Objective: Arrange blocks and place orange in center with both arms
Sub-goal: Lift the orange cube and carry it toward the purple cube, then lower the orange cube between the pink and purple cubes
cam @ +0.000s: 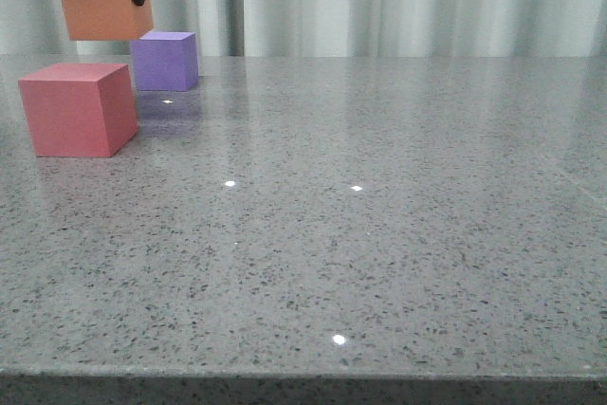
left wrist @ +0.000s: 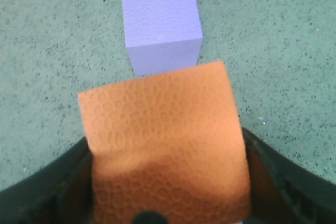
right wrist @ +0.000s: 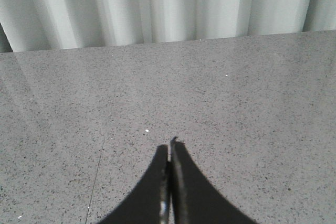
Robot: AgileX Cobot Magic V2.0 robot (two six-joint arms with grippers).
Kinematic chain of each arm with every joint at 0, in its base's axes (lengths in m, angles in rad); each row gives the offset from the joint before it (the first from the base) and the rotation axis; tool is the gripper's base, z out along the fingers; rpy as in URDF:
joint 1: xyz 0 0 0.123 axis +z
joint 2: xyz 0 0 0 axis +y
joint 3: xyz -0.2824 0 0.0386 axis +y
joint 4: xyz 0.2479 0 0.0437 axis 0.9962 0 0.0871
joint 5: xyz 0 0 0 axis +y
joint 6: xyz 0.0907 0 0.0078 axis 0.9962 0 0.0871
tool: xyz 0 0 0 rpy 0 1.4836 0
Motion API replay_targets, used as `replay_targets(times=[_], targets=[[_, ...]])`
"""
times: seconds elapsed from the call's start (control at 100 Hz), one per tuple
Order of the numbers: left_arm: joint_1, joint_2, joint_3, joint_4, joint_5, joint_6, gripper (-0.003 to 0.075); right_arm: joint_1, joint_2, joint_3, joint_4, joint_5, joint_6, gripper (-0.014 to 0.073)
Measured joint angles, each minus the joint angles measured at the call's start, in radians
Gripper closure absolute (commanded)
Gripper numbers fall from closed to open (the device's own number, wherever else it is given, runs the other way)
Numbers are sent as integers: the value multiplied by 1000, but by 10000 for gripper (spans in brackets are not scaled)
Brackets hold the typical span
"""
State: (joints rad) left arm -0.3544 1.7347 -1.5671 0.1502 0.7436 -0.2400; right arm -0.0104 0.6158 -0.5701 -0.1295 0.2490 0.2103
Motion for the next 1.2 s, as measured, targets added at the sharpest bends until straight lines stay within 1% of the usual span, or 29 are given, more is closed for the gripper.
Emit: replay_targets(times=[0.36, 0.74, 1.2], targets=[[5, 45, 16, -15, -34, 19, 407, 0, 0, 0, 0, 0, 0, 662], [7, 148, 21, -15, -49, 20, 407, 0, 0, 0, 0, 0, 0, 662], [7, 154, 21, -15, -57, 20, 407, 0, 0, 0, 0, 0, 0, 662]])
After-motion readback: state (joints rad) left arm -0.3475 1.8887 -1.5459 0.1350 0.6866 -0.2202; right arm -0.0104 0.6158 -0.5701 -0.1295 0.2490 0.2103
